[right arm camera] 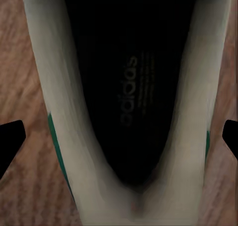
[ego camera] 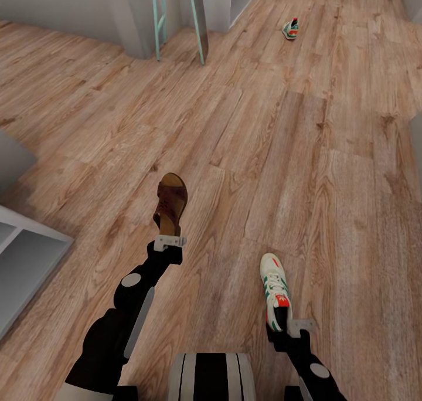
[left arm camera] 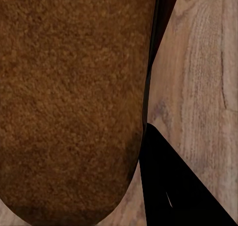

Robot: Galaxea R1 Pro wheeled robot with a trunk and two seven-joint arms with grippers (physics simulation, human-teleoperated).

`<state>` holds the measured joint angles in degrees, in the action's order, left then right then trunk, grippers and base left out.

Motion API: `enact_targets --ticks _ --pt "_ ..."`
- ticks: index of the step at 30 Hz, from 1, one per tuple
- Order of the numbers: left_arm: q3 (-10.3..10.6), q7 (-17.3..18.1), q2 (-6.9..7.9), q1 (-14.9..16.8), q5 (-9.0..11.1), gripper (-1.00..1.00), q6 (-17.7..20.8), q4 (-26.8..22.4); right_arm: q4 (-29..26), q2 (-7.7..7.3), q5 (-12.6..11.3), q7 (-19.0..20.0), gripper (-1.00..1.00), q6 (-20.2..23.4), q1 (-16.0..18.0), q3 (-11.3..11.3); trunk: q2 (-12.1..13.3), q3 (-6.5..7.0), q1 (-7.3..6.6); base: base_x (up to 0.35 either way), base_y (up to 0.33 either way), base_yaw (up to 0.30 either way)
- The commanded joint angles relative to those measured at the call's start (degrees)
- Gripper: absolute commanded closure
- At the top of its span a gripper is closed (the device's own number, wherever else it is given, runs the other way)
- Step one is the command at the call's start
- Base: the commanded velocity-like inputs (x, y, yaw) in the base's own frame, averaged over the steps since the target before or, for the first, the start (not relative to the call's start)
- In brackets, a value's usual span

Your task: Pick up the two gym shoes and the two sandals from the corridor floor and place them onto the hallstand (shoe rack) in the corridor, making sure they are on the rack and not on the floor. Arrange them so the two gym shoes are next to each other and the two sandals are next to each other.

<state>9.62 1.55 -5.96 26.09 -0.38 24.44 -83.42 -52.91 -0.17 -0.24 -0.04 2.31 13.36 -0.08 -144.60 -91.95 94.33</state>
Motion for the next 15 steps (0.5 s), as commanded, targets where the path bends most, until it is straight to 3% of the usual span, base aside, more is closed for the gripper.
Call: enact_targets --ticks 1,6,7,15 --pt "0.0 0.3 -0.02 0.0 -0.2 1.0 0.3 -0.1 -0.4 0.0 0.0 0.0 -1.0 0.2 0.0 0.0 0.0 -0.03 -0.01 0.016 0.0 0.0" --pt "0.0 0.3 -0.02 0.0 -0.2 1.0 0.3 -0.1 -0.7 -0.08 0.0 0.0 -1.0 0.3 0.0 -0.1 0.0 -0.03 -0.01 0.004 0.0 0.0" --pt "0.0 0.3 -0.02 0.0 -0.2 1.0 0.3 -0.1 -0.7 -0.07 0.0 0.0 1.0 0.3 0.0 -0.1 0.0 -0.03 -0.01 0.0 0.0 0.0" --pt "0.0 0.3 -0.02 0.0 -0.2 1.0 0.3 -0.1 -0.8 -0.09 0.0 0.1 1.0 0.3 0.0 0.0 0.0 -0.03 -0.01 0.0 0.0 0.0"
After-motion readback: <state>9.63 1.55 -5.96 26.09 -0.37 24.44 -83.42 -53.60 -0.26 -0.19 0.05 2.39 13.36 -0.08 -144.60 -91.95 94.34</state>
